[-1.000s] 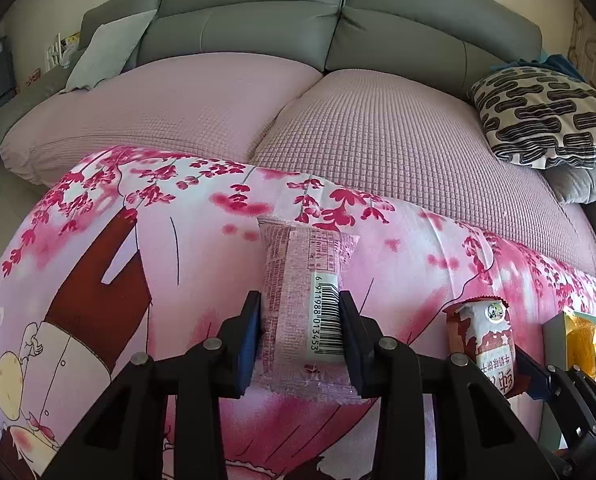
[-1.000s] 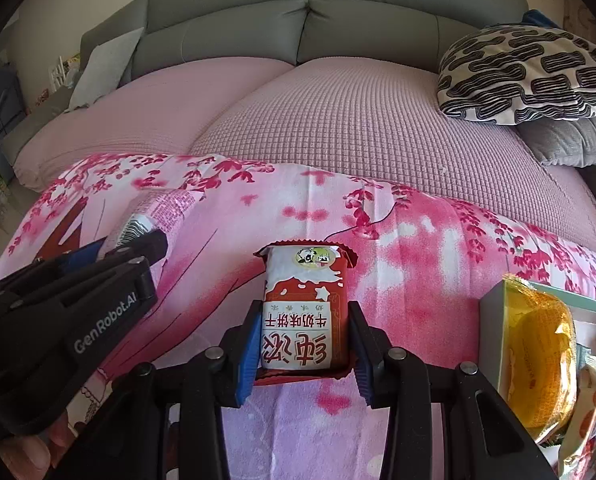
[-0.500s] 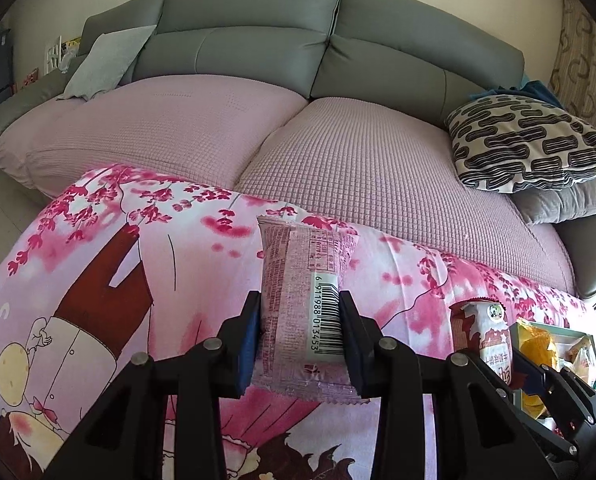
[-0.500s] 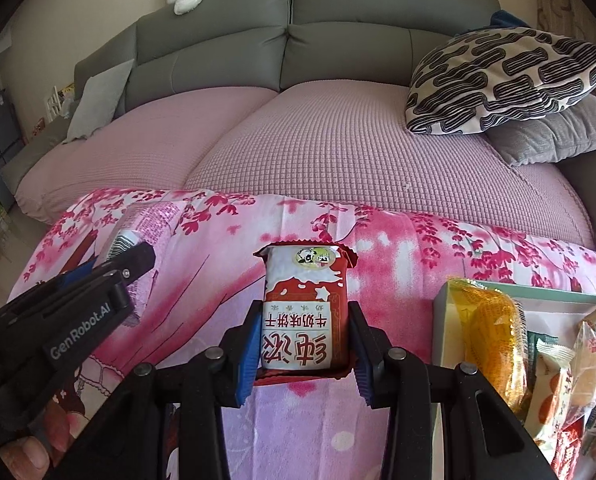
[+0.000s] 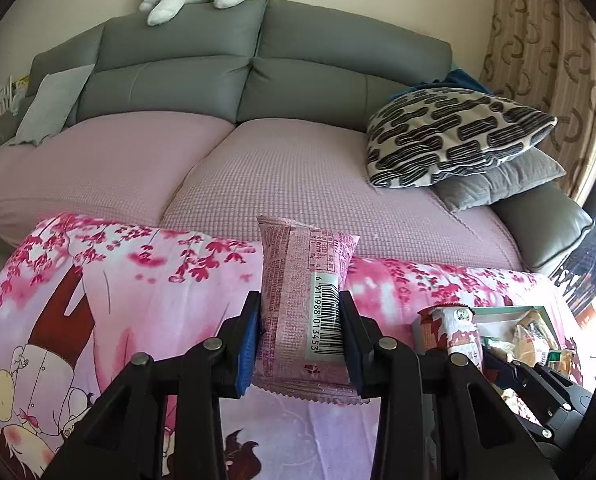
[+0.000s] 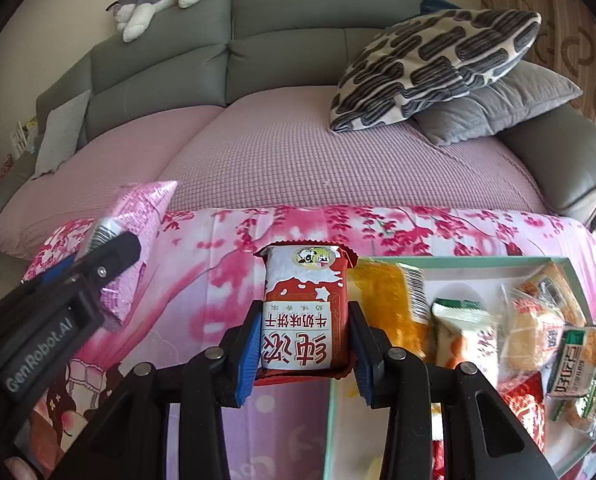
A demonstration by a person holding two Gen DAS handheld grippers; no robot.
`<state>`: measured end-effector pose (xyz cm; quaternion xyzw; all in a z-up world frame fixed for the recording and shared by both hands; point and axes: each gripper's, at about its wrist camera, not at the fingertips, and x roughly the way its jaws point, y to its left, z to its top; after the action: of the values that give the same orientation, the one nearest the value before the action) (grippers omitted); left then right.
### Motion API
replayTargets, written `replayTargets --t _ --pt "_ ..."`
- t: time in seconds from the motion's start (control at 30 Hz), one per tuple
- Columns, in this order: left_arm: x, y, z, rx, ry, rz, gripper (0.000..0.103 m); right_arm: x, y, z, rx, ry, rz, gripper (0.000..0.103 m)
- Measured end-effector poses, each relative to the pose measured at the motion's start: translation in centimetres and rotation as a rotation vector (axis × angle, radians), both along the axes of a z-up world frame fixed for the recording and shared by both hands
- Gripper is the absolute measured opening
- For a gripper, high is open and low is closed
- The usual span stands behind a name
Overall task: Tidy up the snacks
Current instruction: 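Carry the red packet and pink packet over the tray, then lower both packets into the tray and open both grippers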
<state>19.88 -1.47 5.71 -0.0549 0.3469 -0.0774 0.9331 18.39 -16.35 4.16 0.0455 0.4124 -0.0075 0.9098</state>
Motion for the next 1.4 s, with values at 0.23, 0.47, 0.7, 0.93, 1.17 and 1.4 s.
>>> replayTargets --t 0.23,0.47,0.7,0.93,1.17,1.4 --pt "-2.0 -4.4 1.3 0.027 0.016 -0.103 0.039 -3.0 -5.7 1.0 -0.006 0.035 -0.141 0.042" --pt "-4.7 -7.6 0.8 0.020 0.088 -0.196 0.039 -6.7 -10.6 1.2 -0.020 0.092 -0.261 0.042" --pt "-7.0 -10.5 -1.2 0.024 0.176 -0.268 0.039 -10.1 -12.9 0.3 -0.027 0.139 -0.305 0.042" --pt "-8.5 -11.8 -2.1 0.039 0.208 -0.279 0.039 -12.1 -14.2 -1.7 0.019 0.189 -0.316 0.042" --pt "-8.4 -12.4 -3.4 0.049 0.230 -0.272 0.039 -12.0 -14.7 -2.4 0.057 0.162 -0.310 0.042" --pt "-8.1 -13.2 -4.3 0.063 0.239 -0.278 0.039 -11.1 -14.9 -3.3 0.080 0.164 -0.301 0.042"
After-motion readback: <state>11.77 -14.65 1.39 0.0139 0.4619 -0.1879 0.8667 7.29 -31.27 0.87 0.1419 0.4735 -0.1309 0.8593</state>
